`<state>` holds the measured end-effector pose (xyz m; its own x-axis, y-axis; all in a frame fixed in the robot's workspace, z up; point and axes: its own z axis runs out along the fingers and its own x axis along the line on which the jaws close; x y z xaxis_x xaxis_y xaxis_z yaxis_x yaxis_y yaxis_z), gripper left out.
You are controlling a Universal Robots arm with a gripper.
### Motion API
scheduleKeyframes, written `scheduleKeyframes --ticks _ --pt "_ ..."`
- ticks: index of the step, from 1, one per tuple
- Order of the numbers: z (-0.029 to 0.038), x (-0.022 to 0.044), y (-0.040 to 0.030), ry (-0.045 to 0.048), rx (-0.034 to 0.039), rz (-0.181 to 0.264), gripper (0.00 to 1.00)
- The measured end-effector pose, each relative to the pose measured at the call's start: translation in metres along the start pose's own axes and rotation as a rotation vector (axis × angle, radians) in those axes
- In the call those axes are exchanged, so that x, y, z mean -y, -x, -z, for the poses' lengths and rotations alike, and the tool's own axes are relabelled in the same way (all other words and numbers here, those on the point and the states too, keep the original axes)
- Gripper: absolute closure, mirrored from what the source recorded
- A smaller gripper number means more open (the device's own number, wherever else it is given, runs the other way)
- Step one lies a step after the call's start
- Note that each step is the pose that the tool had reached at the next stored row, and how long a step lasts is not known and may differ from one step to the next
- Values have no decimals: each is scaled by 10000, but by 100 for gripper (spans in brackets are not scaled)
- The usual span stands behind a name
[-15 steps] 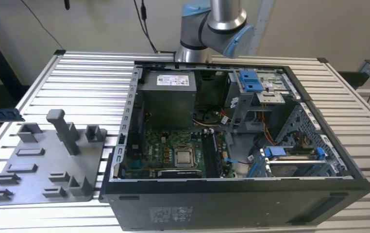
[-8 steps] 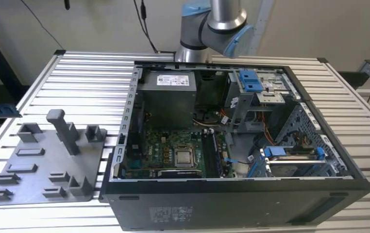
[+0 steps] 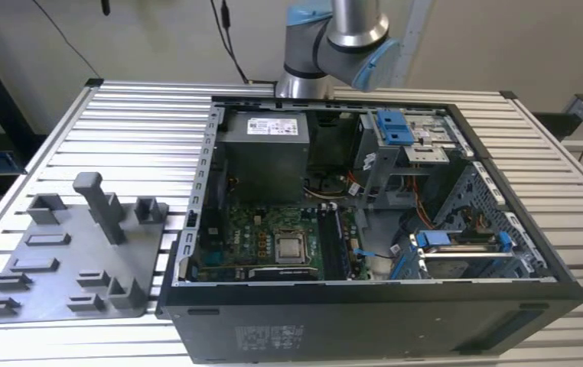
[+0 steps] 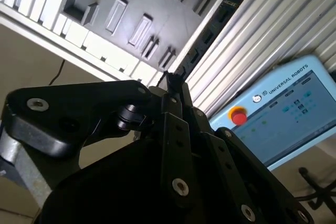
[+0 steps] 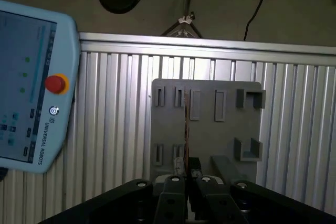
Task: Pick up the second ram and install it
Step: 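Pick up the second ram and move it above second insertion slot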
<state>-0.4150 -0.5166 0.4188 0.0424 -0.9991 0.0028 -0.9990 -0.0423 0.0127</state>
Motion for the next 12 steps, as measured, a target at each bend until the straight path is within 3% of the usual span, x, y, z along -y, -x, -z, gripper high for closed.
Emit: scheduleKeyframes --ticks 4,12 --pt "63 -1 0 1 0 0 86" --pt "66 5 2 2 -1 -5 86"
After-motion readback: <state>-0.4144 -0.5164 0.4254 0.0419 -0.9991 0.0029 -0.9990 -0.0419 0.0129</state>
